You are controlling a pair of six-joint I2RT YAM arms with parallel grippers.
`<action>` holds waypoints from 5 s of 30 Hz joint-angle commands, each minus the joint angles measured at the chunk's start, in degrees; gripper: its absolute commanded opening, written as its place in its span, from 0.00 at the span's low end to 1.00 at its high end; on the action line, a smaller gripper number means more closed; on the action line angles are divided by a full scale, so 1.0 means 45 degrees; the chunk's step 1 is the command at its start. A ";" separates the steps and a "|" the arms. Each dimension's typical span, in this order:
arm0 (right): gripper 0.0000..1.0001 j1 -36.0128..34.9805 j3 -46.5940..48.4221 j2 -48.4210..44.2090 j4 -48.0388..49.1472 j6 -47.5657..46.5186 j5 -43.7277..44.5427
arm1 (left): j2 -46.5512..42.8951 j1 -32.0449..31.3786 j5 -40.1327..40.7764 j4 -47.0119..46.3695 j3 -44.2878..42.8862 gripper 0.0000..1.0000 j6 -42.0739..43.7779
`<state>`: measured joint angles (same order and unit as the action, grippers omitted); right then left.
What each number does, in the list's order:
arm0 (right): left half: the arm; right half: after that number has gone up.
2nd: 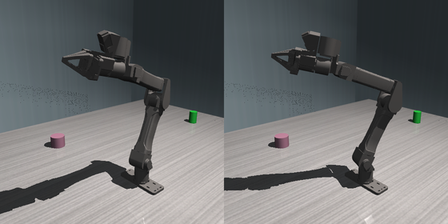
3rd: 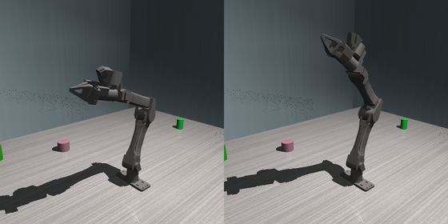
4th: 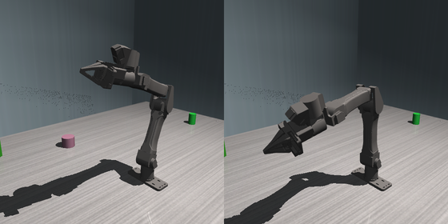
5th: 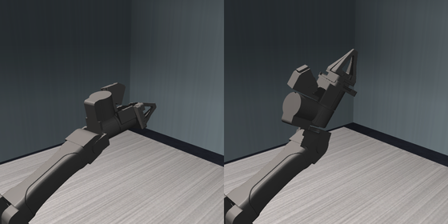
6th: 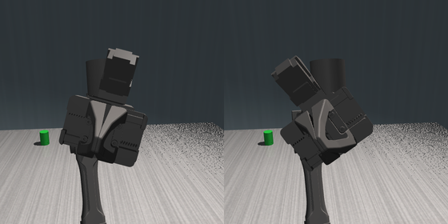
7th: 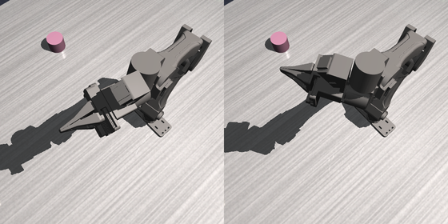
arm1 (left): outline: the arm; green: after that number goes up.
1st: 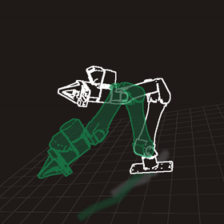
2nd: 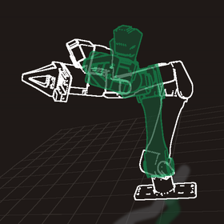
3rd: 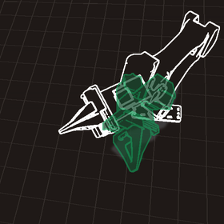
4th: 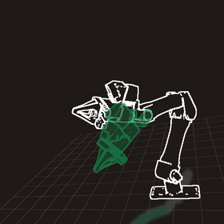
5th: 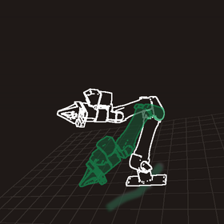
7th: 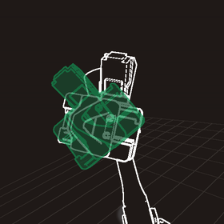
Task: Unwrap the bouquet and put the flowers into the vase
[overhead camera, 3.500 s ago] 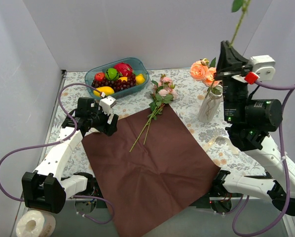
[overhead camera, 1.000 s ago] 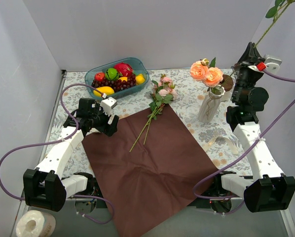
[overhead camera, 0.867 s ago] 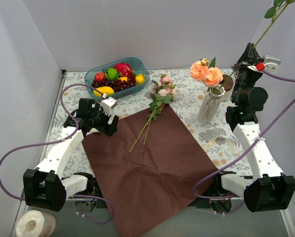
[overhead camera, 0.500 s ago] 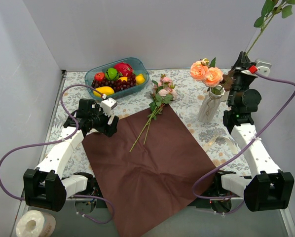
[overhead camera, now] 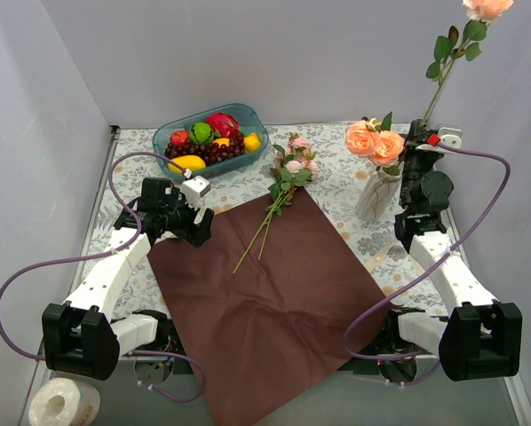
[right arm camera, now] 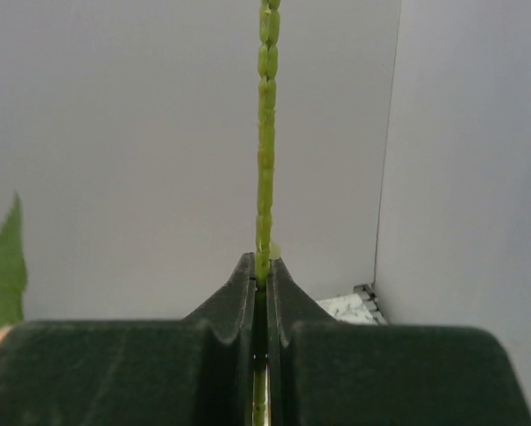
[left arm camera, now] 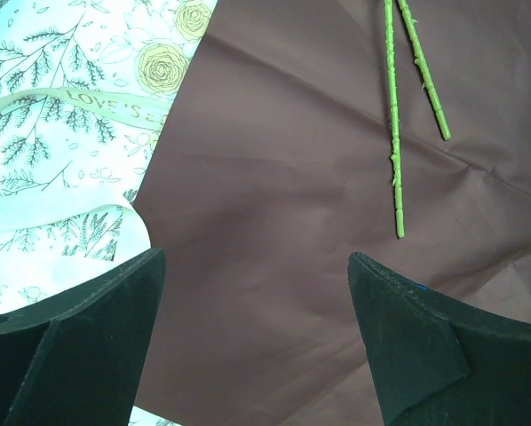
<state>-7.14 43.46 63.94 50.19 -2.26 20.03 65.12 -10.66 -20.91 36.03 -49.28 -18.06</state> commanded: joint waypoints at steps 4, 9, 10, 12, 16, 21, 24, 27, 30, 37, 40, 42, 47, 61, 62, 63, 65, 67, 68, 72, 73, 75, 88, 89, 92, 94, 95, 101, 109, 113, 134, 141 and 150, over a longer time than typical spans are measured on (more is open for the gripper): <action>0.20 0.0062 -0.0849 -0.0830 -0.0899 0.0269 -0.1228 | -0.0234 0.0063 -0.0432 0.0176 -0.0670 0.84 -0.0204; 0.59 0.0043 -0.0890 -0.0987 -0.0549 0.0190 -0.1287 | -0.0312 0.0063 -0.0471 0.0235 -0.0807 0.84 -0.0224; 0.62 0.0043 -0.0676 -0.0909 -0.0549 0.0190 -0.1345 | -0.0350 0.0063 -0.0413 0.0255 -0.0807 0.84 -0.0224; 0.69 0.0043 -0.0363 -0.0811 -0.0723 0.0014 -0.1385 | -0.0390 0.0063 -0.0374 0.0255 -0.0788 0.84 -0.0146; 0.74 0.0062 -0.0068 -0.1141 -0.1269 0.0073 -0.1209 | -0.0467 0.0063 -0.0374 0.0274 -0.0768 0.84 -0.0146; 0.81 0.0024 0.0262 -0.2157 -0.2928 0.0404 -0.0936 | -0.0604 0.0063 -0.0393 0.0333 -0.0749 0.84 -0.0165; 0.88 -0.0112 0.1001 -0.2958 -0.4762 0.0873 -0.1558 | -0.0624 0.0063 -0.0413 0.0411 -0.0729 0.84 -0.0165; 0.89 -0.0774 0.2366 -0.3252 -0.6736 0.0757 -0.1425 | -0.0507 0.0063 -0.0393 0.0489 -0.0924 0.84 -0.0204; 0.89 -0.1128 0.3675 -0.3408 -0.7985 0.0581 -0.1948 | -0.0331 0.0063 -0.0490 0.0548 -0.1236 0.84 -0.0302; 0.87 -0.1305 0.5436 -0.3585 -0.9782 0.0542 -0.2285 | -0.0331 0.0063 -0.0705 0.0411 -0.1315 0.84 -0.0575; 0.84 -0.1305 0.5323 -0.3623 -1.0506 0.0542 -0.1233 | -0.0370 0.0063 -0.0745 0.0431 -0.1257 0.84 -0.0595; 0.79 -0.1324 0.5069 -0.3798 -1.0860 0.0852 -0.0162 | -0.0389 0.0063 -0.0706 0.0411 -0.1237 0.84 -0.0576; 0.22 -0.1305 0.3255 -0.4697 -1.0452 0.1889 0.1562 | -0.0292 0.0063 -0.0667 0.0314 -0.1198 0.84 -0.0536; 0.02 -0.0643 -0.1806 -0.3060 -0.4439 0.2591 0.5569 | 0.0411 0.0063 -0.0550 0.0138 -0.1432 0.84 -0.0439; 0.02 -0.0389 -0.1671 -0.2864 -0.4474 0.2883 0.5433 | 0.0450 0.0063 -0.0530 0.0157 -0.1471 0.84 -0.0419; 0.02 0.0290 -0.1593 -0.2707 -0.4494 0.3620 0.4639 | 0.0527 0.0063 -0.0530 0.0176 -0.1510 0.84 -0.0361; 0.03 0.1055 -0.1456 -0.2375 -0.4203 0.4152 0.3523 | 0.0606 0.0063 -0.0472 0.0216 -0.1608 0.84 -0.0322; 0.07 0.2012 -0.1280 -0.2023 -0.4027 0.4682 0.2291 | 0.0645 0.0083 -0.0471 0.0196 -0.1628 0.84 -0.0302; 0.10 0.2112 -0.1183 -0.1887 -0.3755 0.4586 0.2151 | 0.0665 0.0083 -0.0471 0.0158 -0.1628 0.84 -0.0302; 0.18 0.2522 0.0337 -0.0659 -0.4219 0.4427 0.2382 | 0.0840 0.0083 -0.0452 0.0118 -0.1628 0.84 -0.0302; 0.19 0.2639 0.0419 -0.0481 -0.4124 0.4661 0.2288 | 0.0860 0.0083 -0.0452 0.0137 -0.1647 0.84 -0.0302; 0.19 0.2951 0.0498 -0.0013 -0.3754 0.5226 0.1919 | 0.0860 0.0083 -0.0394 0.0021 -0.1550 0.84 -0.0282; 0.14 0.4495 -0.0694 0.1628 0.0623 1.0302 0.0238 | 0.0938 0.0102 -0.0159 0.0059 -0.1413 0.84 -0.0126; 0.13 0.4651 -0.0655 0.1766 0.0894 1.0791 -0.0112 | 0.0919 0.0102 -0.0159 0.0059 -0.1432 0.84 -0.0165; 0.14 0.5140 -0.0596 0.2352 0.1656 1.2393 -0.1850 | 0.0841 0.0102 -0.0140 0.0079 -0.1394 0.84 -0.0185; 0.14 0.5491 -0.0362 0.2878 0.1968 1.3330 -0.3216 | 0.0763 0.0102 -0.0081 0.0059 -0.1355 0.84 -0.0146; 0.14 0.5608 -0.0303 0.3074 0.2203 1.3586 -0.3704 | 0.0724 0.0102 -0.0042 0.0040 -0.1316 0.84 -0.0126; 0.13 0.5980 0.0029 0.4109 0.3511 1.4718 -0.5836 | 0.0704 0.0122 -0.0081 0.0021 -0.1276 0.84 -0.0126; 0.10 0.6234 0.0381 0.5887 0.6265 1.6517 -0.8181 | 0.0509 0.0122 -0.0002 -0.0077 -0.0984 0.84 -0.0068; 0.08 0.6137 0.0710 0.5888 0.6176 1.6168 -0.8435 | 0.0509 0.0122 -0.0003 -0.0136 -0.0905 0.84 -0.0087; 0.02 0.4809 -0.0281 0.4991 0.6932 1.5758 -0.9452 | 0.0333 0.0122 -0.0178 -0.0214 -0.0729 0.84 -0.0243; 0.01 0.4653 -0.1707 0.2885 0.5959 1.4040 -0.9198 | 0.0157 0.0122 -0.0159 -0.0097 -0.0749 0.84 -0.0243; 0.21 0.4263 -0.2724 -0.0120 0.2230 1.1096 -0.7973 | -0.0076 0.0122 -0.0296 0.0098 -0.0924 0.84 -0.0380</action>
<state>13.50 33.30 70.17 68.53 57.06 -20.84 67.53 -10.55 -21.45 35.88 -52.86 -19.35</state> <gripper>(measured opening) 0.099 0.841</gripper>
